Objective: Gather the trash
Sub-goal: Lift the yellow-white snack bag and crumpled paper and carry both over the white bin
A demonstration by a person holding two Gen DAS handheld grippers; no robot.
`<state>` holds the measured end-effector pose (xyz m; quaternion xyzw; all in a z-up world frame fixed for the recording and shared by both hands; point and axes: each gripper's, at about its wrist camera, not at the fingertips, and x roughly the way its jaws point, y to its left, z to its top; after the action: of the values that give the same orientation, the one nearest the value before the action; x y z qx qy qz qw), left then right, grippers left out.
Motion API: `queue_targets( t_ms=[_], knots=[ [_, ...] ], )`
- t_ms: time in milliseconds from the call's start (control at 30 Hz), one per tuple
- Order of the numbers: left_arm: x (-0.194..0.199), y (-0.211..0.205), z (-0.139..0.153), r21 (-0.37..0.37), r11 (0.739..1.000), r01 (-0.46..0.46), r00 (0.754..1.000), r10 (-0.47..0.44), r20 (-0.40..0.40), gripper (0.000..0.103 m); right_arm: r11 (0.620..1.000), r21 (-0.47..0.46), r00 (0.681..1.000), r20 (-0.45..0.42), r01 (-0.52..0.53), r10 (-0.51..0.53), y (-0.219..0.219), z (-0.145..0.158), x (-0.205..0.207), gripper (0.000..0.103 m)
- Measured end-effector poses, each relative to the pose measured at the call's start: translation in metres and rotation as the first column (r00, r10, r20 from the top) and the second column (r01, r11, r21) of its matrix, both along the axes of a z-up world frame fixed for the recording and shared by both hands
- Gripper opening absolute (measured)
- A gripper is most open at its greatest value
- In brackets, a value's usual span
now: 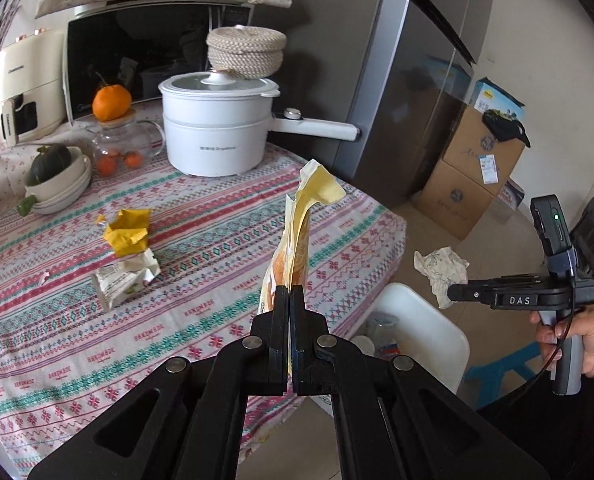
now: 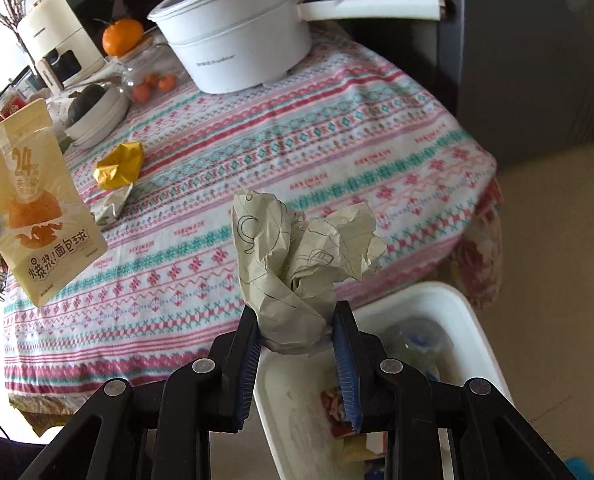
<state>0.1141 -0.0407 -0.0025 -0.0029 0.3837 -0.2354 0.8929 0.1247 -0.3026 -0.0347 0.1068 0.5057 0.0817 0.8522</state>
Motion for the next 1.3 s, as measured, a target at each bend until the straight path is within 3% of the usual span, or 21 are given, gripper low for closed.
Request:
queue_targets(
  t_ms=[267,600,833,1133,1233,1300],
  knots=[
    [-0.018,-0.069,-0.029,0.011,0.986,0.165,0.985,-0.164,-0.057,0.0,0.997,0.034,0.993,-0.097,0.076,-0.073,-0.044,-0.021,-0.027,0.032],
    [-0.037,-0.146,-0.081,0.026,0.942,0.334,0.931,-0.325,-0.167,0.0,0.993,0.025,0.983,-0.151,0.113,-0.108,-0.07,-0.033,-0.041,0.032],
    [-0.036,-0.165,-0.098,0.025,0.93,0.367,0.915,-0.356,-0.189,0.0,0.99,0.024,0.977,-0.165,0.139,-0.133,-0.081,-0.037,-0.046,0.032],
    [-0.033,-0.163,-0.102,0.061,0.926,0.372,0.913,-0.353,-0.205,0.002,0.986,-0.006,0.968,-0.194,0.164,-0.162,-0.088,-0.045,-0.05,0.033],
    [-0.034,-0.16,-0.095,0.099,0.922,0.375,0.917,-0.353,-0.186,0.025,0.985,-0.013,0.96,-0.218,0.174,-0.173,-0.091,-0.05,-0.05,0.033],
    [-0.034,-0.155,-0.088,0.118,0.928,0.353,0.929,-0.333,-0.161,0.057,0.985,-0.02,0.958,-0.23,0.171,-0.172,-0.089,-0.053,-0.049,0.033]
  ],
)
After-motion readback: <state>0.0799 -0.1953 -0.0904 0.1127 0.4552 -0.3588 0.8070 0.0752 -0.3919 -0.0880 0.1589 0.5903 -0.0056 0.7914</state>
